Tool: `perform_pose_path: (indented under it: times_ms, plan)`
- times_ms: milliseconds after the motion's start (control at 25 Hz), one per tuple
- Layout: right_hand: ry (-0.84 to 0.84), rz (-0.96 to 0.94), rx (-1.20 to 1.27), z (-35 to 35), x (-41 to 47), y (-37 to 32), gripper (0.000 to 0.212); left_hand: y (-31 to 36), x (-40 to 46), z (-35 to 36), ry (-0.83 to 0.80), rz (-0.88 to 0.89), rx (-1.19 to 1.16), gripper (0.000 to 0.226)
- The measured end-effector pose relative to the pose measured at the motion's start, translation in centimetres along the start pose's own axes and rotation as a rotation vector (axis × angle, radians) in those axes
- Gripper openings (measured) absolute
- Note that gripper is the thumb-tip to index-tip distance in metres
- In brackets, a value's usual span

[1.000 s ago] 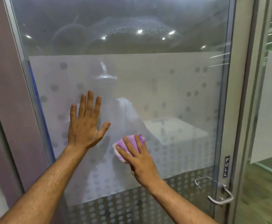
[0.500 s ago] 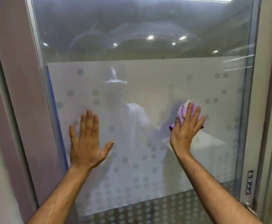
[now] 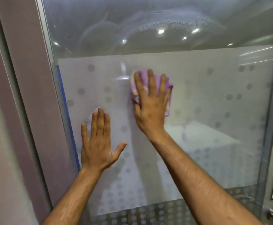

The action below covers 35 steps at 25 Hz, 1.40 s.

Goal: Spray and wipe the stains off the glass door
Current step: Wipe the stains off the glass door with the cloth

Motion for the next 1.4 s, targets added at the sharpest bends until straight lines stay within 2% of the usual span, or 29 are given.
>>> perform_pose_path:
  times_ms: [120, 320, 480, 560, 600, 680, 760, 920, 1080, 1200, 1280, 1320, 1400]
  plan:
    - [-0.063, -0.251, -0.013, 1.1, -2.9, -2.9, 0.061, 0.1, 0.0, -0.1, -0.019, -0.011, 0.007, 0.107]
    - [-0.149, -0.62, -0.039, 1.7, -8.4, -2.6, 0.07, 0.1, 0.0, -0.2, -0.048, -0.028, -0.038, 0.114]
    - [-0.236, -0.811, -0.077, 1.7, -12.8, -0.9, 0.057, 0.2, 0.0, -0.3, -0.098, -0.002, -0.019, 0.131]
    - [-0.227, -0.903, -0.108, 1.0, -11.8, 0.6, 0.053, 0.3, 0.1, -0.5, -0.099, -0.006, -0.022, 0.134]
    - [-0.218, -0.917, -0.133, 0.5, -10.5, 1.7, 0.058, 0.3, 0.1, -0.5, -0.09, -0.011, -0.026, 0.132]
    - [-0.195, -0.824, -0.183, -0.7, -6.5, 4.9, 0.083, 0.2, 0.1, -0.4, -0.075, -0.022, -0.032, 0.129]
    - [-0.175, -0.62, -0.19, -2.1, -2.3, 8.8, 0.1, 0.0, 0.1, -0.2, -0.069, -0.029, -0.031, 0.129]
    - [-0.101, -0.117, -0.101, -4.9, 1.6, 18.6, 0.08, 0.0, 0.2, -0.3, -0.068, -0.027, -0.024, 0.129]
    - [-0.039, 0.462, 0.048, -5.7, -6.3, 26.5, 0.078, 0.0, 0.1, -0.2, -0.06, -0.029, -0.024, 0.127]
    - [0.002, 0.692, 0.059, -5.0, -14.7, 25.8, 0.071, 0.1, 0.1, -0.1, -0.054, -0.027, -0.02, 0.126]
    - [-0.038, 0.795, 0.086, -3.9, -18.3, 23.0, 0.075, 0.1, 0.0, -0.1, -0.054, -0.031, -0.024, 0.126]
    - [-0.082, 0.813, 0.097, -3.1, -19.4, 21.0, 0.077, 0.1, 0.1, 0.0, -0.054, -0.033, -0.029, 0.127]
    - [-0.176, 0.731, 0.097, -1.7, -20.6, 16.3, 0.076, 0.0, 0.1, 0.1, -0.06, -0.036, -0.037, 0.127]
Point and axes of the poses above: each hand's wrist, its own x-axis towards the middle knuckle, its own z-axis out of the palm, y = z × x, the point moved 8 cm from there along x, towards the middle knuckle, and after that the axes turned 9 degrees about -x, right-handed, at the moved point
